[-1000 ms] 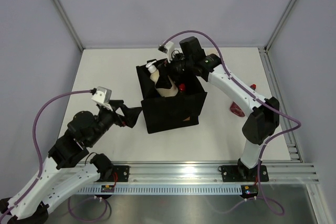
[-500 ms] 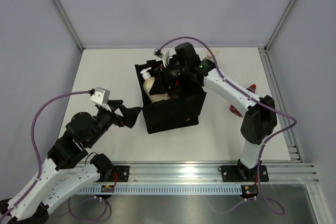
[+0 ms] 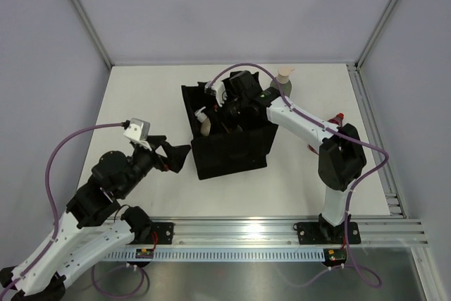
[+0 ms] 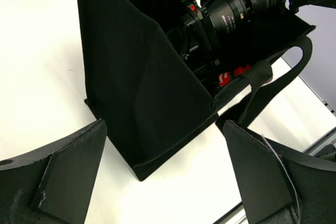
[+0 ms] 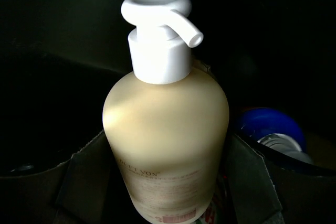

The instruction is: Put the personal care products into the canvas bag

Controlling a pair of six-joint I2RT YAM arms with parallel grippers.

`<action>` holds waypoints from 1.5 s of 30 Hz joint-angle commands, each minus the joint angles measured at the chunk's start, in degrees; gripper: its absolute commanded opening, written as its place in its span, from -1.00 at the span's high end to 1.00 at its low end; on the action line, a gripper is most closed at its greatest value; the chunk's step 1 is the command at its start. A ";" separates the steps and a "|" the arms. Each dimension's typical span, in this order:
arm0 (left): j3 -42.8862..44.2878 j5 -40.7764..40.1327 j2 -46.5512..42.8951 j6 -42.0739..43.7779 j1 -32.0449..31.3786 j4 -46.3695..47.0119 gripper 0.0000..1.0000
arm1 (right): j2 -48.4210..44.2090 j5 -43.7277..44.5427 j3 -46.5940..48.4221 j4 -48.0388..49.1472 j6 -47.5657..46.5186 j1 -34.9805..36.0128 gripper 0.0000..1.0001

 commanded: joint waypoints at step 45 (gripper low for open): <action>58.32 33.56 62.98 -0.84 27.75 6.84 -0.93 | -9.33 -22.98 18.73 -23.22 -11.11 -38.45 -0.99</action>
